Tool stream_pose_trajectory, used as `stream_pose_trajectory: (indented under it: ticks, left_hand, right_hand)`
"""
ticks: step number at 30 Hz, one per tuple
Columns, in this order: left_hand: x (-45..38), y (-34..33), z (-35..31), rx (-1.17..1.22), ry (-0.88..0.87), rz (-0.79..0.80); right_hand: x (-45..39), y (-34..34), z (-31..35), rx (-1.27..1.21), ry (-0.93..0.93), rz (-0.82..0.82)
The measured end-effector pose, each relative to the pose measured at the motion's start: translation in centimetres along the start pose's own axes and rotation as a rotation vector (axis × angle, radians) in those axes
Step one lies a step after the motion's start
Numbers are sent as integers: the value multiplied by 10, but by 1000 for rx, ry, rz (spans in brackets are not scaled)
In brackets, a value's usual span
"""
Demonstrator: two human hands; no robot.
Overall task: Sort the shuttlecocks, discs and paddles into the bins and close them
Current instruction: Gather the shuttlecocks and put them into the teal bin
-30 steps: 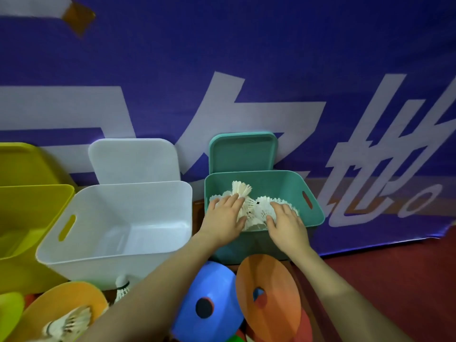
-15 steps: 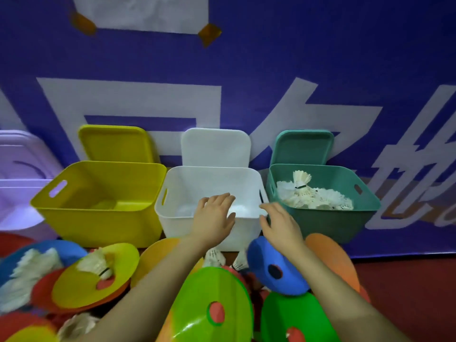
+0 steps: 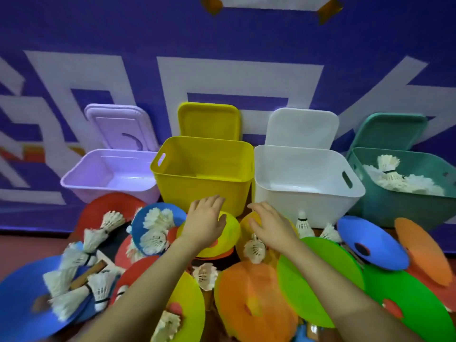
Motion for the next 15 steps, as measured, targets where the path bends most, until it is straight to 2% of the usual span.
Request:
stream_pose_trajectory:
  ticks: [3,9,15]
  left_hand:
    - [15,8,50,-16,94,8]
    - [38,9,149,-18,407,11]
    - [31,-3,210,-65,433,81]
  right_hand:
    - [-19,-21,38,36,63,80]
    - [-60,-74,84,170,192,292]
    - [-93,-128,83,182,158,437]
Point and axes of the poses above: each hand's wrist, its own x-axis away from the middle knuckle, its own y-axis out of the back of the hand, z = x × y, the point moved 9 cm from there along -x, towards the middle knuckle, and after that the axes turned 10 degrees about x, right-handed, at the moved point
